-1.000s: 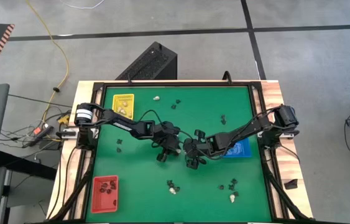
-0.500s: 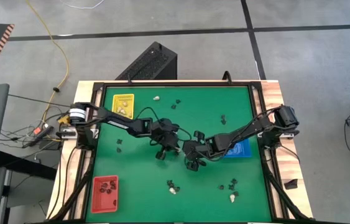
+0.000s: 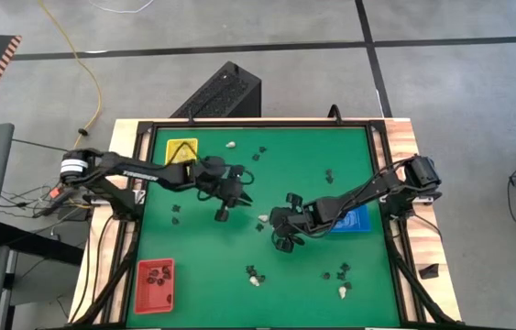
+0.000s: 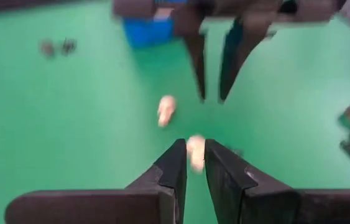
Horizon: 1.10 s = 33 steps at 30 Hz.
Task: Sort Halloween decoration
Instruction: Put the white skull toy into the yellow bin
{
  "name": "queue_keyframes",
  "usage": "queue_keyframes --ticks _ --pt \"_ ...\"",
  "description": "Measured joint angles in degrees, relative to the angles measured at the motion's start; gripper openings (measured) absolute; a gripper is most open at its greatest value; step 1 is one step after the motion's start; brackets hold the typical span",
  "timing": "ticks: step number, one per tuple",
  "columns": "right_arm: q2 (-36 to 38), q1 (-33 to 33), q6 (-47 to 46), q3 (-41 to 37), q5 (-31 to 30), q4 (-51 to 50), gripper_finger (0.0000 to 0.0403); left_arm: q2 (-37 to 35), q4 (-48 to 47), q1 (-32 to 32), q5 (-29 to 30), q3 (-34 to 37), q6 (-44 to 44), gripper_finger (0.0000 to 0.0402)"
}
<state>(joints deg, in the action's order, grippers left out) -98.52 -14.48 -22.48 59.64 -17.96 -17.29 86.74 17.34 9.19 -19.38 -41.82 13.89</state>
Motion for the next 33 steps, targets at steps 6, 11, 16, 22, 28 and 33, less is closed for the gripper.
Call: queue_keyframes --ticks 6,11,16,22,28,33 --pt "0.0 0.4 -0.9 0.0 0.0 -1.2 0.0118 9.3 20.2 -4.1 0.8 3.4 -3.1 0.0089" --pt "0.0 0.1 -1.3 0.0 0.0 -1.8 0.0118 16.6 23.5 -6.1 5.4 1.3 -3.0 0.015" --pt "0.0 -0.1 -1.6 0.0 0.0 -2.5 0.0118 21.7 24.6 -6.2 8.1 -2.3 -3.1 0.0193" --pt "0.0 -0.1 -1.7 0.0 0.0 -3.6 0.0118 25.0 23.7 -6.1 6.0 -4.1 -4.2 0.0197" --pt "0.0 -0.1 -1.7 0.0 -0.1 -3.4 0.0118 26.7 22.5 -6.0 8.0 -4.5 -4.4 0.0196" --pt "0.0 -0.1 -1.7 0.0 -0.1 -3.2 0.0118 27.4 21.4 -5.9 8.3 -4.5 -4.7 0.0196"
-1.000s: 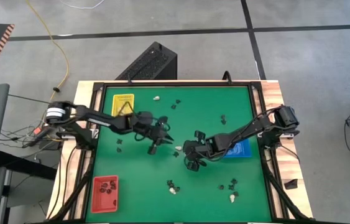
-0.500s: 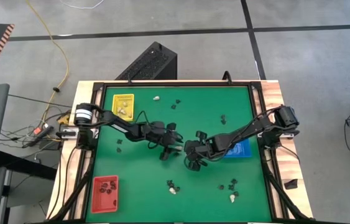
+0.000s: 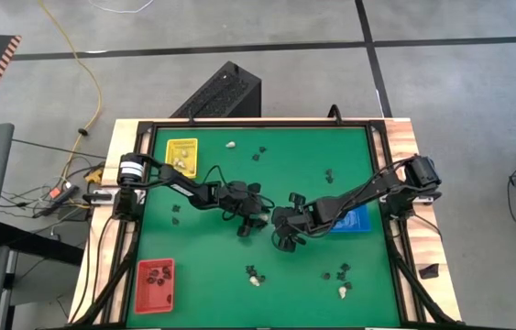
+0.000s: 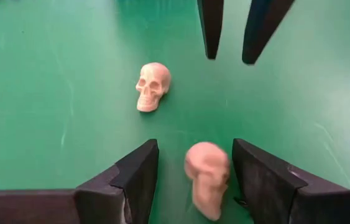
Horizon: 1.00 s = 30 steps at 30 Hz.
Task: Sort Halloween decoration
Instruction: Put the white skull toy into the yellow bin
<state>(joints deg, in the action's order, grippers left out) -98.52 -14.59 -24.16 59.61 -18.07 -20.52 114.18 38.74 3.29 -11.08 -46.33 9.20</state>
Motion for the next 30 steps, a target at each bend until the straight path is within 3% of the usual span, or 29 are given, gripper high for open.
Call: queue_keyframes --ticks 7,19,25,30 --pt "0.0 0.0 0.0 0.0 0.0 0.3 0.0118 0.2 -0.8 0.1 0.8 0.0 -0.8 0.0185" --pt "0.0 0.0 -0.3 0.0 0.0 0.3 0.0118 0.2 -2.1 0.8 1.3 0.0 -0.4 0.0071" --pt "0.0 -0.1 -1.1 0.0 0.1 -0.2 0.0118 -2.5 -3.5 2.6 1.1 0.2 -1.0 0.008" --pt "0.0 -0.4 -1.0 0.0 0.1 -0.3 0.0118 -11.9 -11.5 3.7 1.0 0.2 1.3 0.0089"
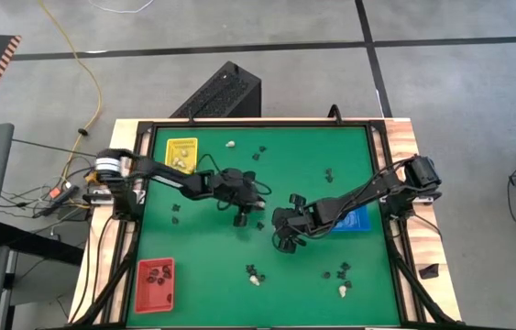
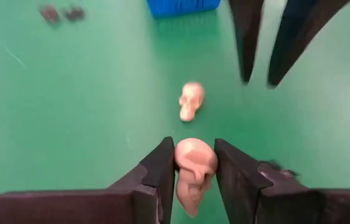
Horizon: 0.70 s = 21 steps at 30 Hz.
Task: Sort Halloween decoration
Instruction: Put the white skull toy into the yellow bin
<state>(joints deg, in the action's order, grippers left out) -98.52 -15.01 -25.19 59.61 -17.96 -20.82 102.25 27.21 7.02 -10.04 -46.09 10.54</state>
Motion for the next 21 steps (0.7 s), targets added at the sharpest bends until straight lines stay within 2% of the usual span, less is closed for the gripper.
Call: queue_keyframes --ticks 4,8,11,15,18,21 --pt "0.0 0.0 0.1 0.0 0.0 0.0 0.0118 -12.2 -15.0 1.9 3.4 0.0 3.6 0.0082" --pt "0.0 0.0 0.1 0.0 0.0 0.3 0.0118 -25.6 -25.1 4.5 12.5 2.8 3.9 0.0082" --pt "0.0 0.0 0.4 0.0 0.0 0.4 0.0118 -34.8 -25.8 6.8 19.6 9.4 -0.4 0.0089" --pt "0.0 0.0 1.5 0.0 -0.1 1.1 0.0118 -45.8 -22.6 8.3 27.8 19.5 -12.4 0.0092" --pt "0.0 0.1 2.7 0.0 -0.1 2.9 0.0118 -51.5 -21.6 9.2 36.7 24.8 -18.1 0.0093" --pt "0.0 0.2 3.2 0.0 -0.2 4.7 0.0118 -55.2 -25.3 10.6 46.7 27.2 -24.3 0.0094"
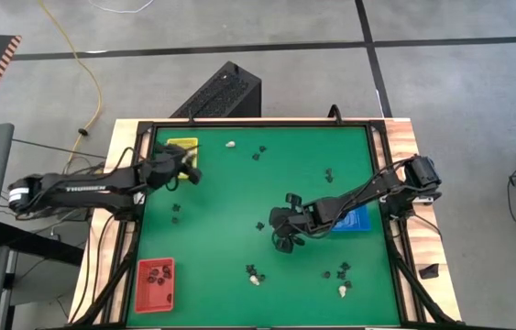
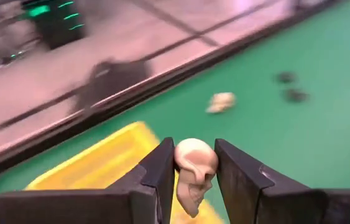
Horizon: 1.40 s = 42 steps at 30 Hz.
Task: Sort Halloween decoration
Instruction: Put the white skull toy into the yellow bin, then put the black spider toy into the blue bin
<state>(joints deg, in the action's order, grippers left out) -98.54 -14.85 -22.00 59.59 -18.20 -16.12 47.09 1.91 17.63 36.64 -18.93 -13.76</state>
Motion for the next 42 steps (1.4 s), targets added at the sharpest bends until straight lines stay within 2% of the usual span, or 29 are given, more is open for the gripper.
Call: queue_keyframes --ticks 3,8,14,20,25,29,32,34,37,42 --pt "0.0 0.0 0.0 0.0 0.0 0.8 0.0118 -1.6 -4.9 1.8 2.5 0.9 -5.2 0.0094" --pt "0.0 0.0 0.0 0.0 0.0 1.7 0.0118 -0.9 -7.6 4.9 1.1 1.4 -7.4 0.0106" --pt "0.0 0.0 0.0 0.0 0.0 1.8 0.0118 -0.6 -7.8 7.1 -0.3 1.4 -6.9 0.0147" --pt "0.0 0.0 0.0 0.0 0.0 1.7 0.0118 -1.1 -7.8 7.4 -3.1 0.9 -2.1 0.0184" --pt "0.0 0.0 0.0 0.0 0.0 2.0 0.0118 -3.5 -6.9 5.2 -12.3 -0.4 1.6 0.0187" --pt "0.0 0.2 0.0 0.0 0.0 2.6 0.0118 -5.5 -6.3 1.3 -25.9 -0.5 2.9 0.0187" --pt "0.0 0.8 0.0 0.0 0.1 3.2 0.0118 -5.9 -6.8 -3.4 -36.4 -0.5 -1.6 0.0187" --pt "0.0 1.2 0.0 0.0 0.1 3.5 0.0118 -5.9 -8.8 -7.0 -39.8 -0.7 -6.2 0.0187" --pt "0.0 2.0 0.0 0.0 0.1 3.4 0.0118 -5.6 -19.5 -12.0 -37.4 -3.7 -12.0 0.0187" --pt "0.0 2.9 0.0 0.0 0.1 3.4 0.0118 -3.0 -40.3 -18.5 -25.7 -9.9 -19.2 0.0187"
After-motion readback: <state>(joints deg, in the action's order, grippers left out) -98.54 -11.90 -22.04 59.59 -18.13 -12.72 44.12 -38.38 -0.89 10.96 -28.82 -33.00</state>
